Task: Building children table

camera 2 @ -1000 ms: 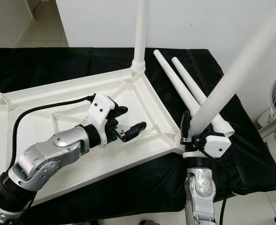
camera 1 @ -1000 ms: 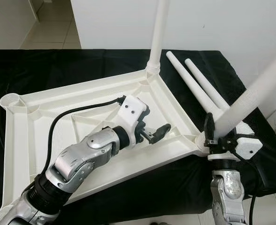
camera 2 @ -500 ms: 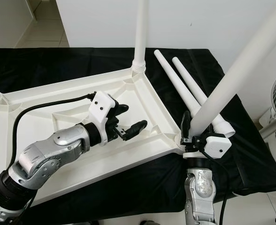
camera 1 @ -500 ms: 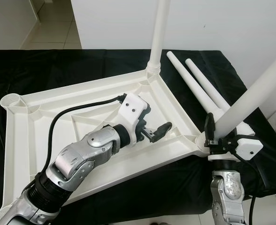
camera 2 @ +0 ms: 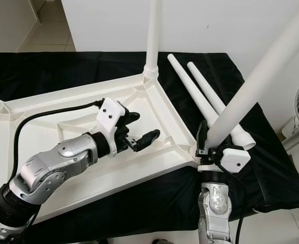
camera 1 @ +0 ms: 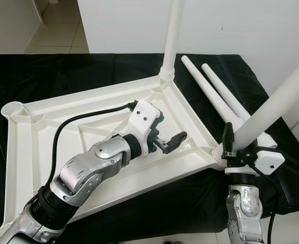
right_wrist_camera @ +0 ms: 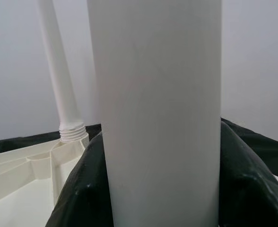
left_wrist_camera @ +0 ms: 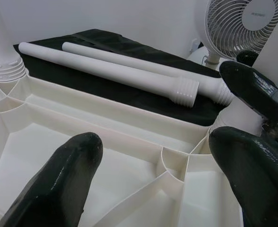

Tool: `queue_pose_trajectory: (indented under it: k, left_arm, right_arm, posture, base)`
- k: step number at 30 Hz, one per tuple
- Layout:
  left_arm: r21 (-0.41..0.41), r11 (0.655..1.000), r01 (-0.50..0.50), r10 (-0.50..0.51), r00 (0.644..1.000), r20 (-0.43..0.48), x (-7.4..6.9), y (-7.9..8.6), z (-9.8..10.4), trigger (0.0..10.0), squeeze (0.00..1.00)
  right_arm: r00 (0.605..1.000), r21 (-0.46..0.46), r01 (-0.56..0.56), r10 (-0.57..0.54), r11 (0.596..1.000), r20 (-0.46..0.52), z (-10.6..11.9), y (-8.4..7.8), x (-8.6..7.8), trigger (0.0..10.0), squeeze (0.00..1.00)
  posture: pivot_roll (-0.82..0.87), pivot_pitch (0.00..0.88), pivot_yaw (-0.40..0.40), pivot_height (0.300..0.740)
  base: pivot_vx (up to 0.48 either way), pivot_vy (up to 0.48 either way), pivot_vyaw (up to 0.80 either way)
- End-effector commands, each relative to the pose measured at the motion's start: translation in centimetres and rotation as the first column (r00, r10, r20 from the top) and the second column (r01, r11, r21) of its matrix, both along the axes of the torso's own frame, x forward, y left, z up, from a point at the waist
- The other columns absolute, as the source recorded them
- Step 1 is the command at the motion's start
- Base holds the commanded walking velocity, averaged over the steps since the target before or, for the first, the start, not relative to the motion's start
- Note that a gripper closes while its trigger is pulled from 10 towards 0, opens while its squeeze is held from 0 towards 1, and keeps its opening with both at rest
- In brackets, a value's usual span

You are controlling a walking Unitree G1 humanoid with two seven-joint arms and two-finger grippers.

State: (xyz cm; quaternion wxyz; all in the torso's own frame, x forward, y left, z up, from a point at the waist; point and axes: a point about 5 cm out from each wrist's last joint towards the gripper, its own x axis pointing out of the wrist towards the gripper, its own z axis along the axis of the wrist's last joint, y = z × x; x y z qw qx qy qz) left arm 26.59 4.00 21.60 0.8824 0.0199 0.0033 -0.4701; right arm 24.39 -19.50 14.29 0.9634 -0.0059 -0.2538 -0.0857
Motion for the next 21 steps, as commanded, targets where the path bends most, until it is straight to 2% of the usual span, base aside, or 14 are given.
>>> queue_pose_trajectory:
  k: [1,21]
  left_arm:
    - [0.012,0.972,0.233,-0.233,0.973,-0.009,-1.01,-0.72,0.04,10.0,0.0]
    - [0.011,0.962,0.273,-0.273,0.962,-0.012,-0.89,-1.31,0.16,10.0,0.0]
  right_arm:
    - [0.943,0.058,0.117,-0.093,0.991,-0.321,-6.39,-1.69,-1.5,10.0,0.0]
    - [0.922,0.062,0.263,-0.232,0.963,-0.31,-6.11,-2.07,-2.33,10.0,0.0]
  posture:
    - [-0.01,0.16,0.093,0.74]
    - [-0.05,0.155,0.111,0.74]
  base:
    - [0.0,0.0,0.0]
    - [0.0,0.0,0.0]
